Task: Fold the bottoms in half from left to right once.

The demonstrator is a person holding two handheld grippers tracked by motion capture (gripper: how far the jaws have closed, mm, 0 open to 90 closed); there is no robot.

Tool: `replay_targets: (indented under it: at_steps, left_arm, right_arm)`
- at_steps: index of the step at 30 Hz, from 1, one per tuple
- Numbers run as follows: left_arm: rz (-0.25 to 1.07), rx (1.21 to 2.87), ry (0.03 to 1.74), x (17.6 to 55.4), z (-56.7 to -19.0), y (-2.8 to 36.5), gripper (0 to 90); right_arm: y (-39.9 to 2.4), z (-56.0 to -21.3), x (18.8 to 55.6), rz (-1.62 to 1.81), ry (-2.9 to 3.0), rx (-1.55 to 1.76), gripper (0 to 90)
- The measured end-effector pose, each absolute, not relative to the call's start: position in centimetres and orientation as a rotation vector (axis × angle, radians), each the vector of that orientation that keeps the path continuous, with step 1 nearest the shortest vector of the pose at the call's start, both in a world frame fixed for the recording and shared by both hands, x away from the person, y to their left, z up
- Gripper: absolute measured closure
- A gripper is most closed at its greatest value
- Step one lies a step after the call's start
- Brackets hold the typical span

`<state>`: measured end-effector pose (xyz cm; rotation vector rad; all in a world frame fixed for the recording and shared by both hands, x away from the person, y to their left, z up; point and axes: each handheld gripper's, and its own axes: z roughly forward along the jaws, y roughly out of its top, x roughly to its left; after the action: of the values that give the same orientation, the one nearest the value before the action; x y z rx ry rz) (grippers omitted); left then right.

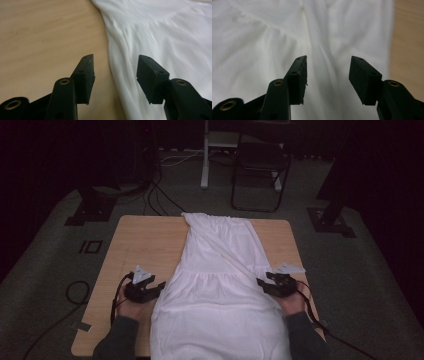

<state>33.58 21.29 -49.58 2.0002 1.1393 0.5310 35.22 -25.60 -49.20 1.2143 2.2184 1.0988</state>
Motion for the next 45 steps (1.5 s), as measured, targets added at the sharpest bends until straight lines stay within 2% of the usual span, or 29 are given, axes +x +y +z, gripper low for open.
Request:
replay_targets:
  at_steps: [5,6,7,8,9,12,15,21,23,26,28,30,31,36,40,45]
  left_arm:
    - [0.503,2.028,1.156,37.6,-50.4,18.8,47.9]
    - [0.495,2.036,1.150,37.9,-50.6,18.4,47.8]
    - [0.493,2.040,1.147,38.0,-50.7,18.1,47.8]
    - [0.493,2.046,1.141,38.1,-50.7,17.9,47.8]
    - [0.493,2.049,1.135,38.2,-50.8,17.6,47.8]
    - [0.492,2.045,1.132,38.6,-50.7,17.1,47.7]
    - [0.481,2.025,1.151,39.6,-50.2,16.7,46.8]
    - [0.412,2.004,1.192,42.6,-50.5,13.8,40.3]
    - [0.414,2.054,1.217,43.7,-51.5,12.6,37.3]
    - [0.397,2.088,1.277,44.9,-52.9,11.9,37.3]
    - [0.385,2.072,1.286,45.2,-53.3,12.1,43.0]
    - [0.314,2.066,1.250,45.2,-53.3,12.6,74.4]
    - [0.311,2.063,1.240,45.0,-53.2,12.8,85.8]
    - [0.409,1.980,1.220,42.6,-52.2,15.4,89.1]
    - [0.467,1.957,1.207,39.4,-51.6,18.1,89.2]
    - [0.453,1.987,1.215,35.2,-52.7,19.9,89.0]
  right_arm:
    - [-21.6,-50.3,39.8,1.028,2.323,1.182,49.3]
    - [-21.0,-50.8,40.9,0.964,2.369,1.181,65.5]
    - [-21.1,-50.9,41.3,0.929,2.383,1.173,77.2]
    - [-21.3,-50.8,41.6,0.921,2.374,1.180,83.4]
    - [-21.7,-50.5,41.8,0.932,2.343,1.193,85.9]
    - [-24.9,-47.7,41.5,1.153,2.112,1.293,87.3]
    - [-27.6,-46.9,41.5,1.146,1.993,1.351,87.0]
    - [-28.8,-52.1,42.9,0.967,2.092,1.477,86.4]
    - [-28.6,-52.9,43.0,0.951,2.104,1.484,86.2]
    - [-28.5,-53.2,43.2,0.933,2.115,1.491,85.7]
    - [-28.5,-53.5,43.4,0.921,2.128,1.500,85.2]
    - [-28.5,-53.7,43.4,0.925,2.129,1.502,85.2]
    - [-28.6,-53.7,43.3,0.933,2.124,1.510,85.3]
    - [-28.6,-53.9,42.6,0.970,2.136,1.525,86.2]
    - [-28.1,-54.1,40.0,1.039,2.190,1.497,86.5]
    - [-27.0,-54.2,35.9,1.081,2.255,1.432,86.6]
